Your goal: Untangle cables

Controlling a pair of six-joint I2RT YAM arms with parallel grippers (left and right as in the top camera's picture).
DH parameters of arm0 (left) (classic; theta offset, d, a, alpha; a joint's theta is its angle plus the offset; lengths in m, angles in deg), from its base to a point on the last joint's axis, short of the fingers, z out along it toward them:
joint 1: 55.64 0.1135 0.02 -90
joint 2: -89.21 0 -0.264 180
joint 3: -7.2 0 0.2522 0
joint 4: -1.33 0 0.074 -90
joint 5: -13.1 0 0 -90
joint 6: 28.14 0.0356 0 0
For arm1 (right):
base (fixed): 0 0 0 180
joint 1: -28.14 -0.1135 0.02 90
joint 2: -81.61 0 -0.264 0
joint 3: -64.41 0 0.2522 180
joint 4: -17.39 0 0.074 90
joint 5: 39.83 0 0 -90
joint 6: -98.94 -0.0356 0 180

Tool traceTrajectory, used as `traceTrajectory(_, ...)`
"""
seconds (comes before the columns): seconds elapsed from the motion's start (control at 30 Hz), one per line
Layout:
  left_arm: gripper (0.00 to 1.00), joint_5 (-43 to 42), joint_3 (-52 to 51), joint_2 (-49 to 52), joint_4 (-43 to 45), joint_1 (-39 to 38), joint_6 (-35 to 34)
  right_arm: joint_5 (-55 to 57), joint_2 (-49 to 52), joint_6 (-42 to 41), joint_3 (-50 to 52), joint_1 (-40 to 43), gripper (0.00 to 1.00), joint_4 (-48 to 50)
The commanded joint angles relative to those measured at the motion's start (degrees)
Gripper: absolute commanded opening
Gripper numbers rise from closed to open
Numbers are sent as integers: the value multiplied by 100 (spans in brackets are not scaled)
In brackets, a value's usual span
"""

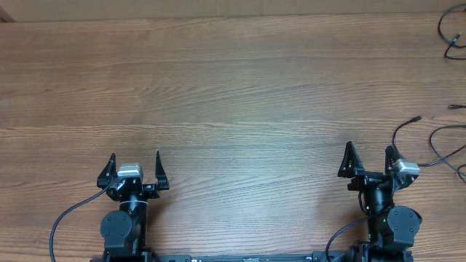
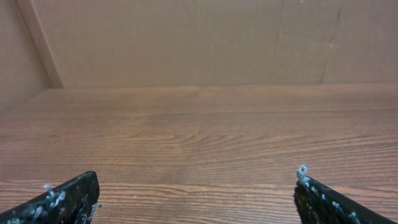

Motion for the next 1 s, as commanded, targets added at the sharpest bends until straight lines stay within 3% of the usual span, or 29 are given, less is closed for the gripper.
traceTrajectory(0.0,100,-72,-24,-55,4,28,109,79,-39,-37,61,11,100,17)
traceTrajectory(0.47,100,-70,-24,-55,2,28,109,120,-35,101,61,13,100,13)
traceTrajectory(0.97,100,-70,-24,-55,4,28,109,160,-20,1150,59,11,100,13)
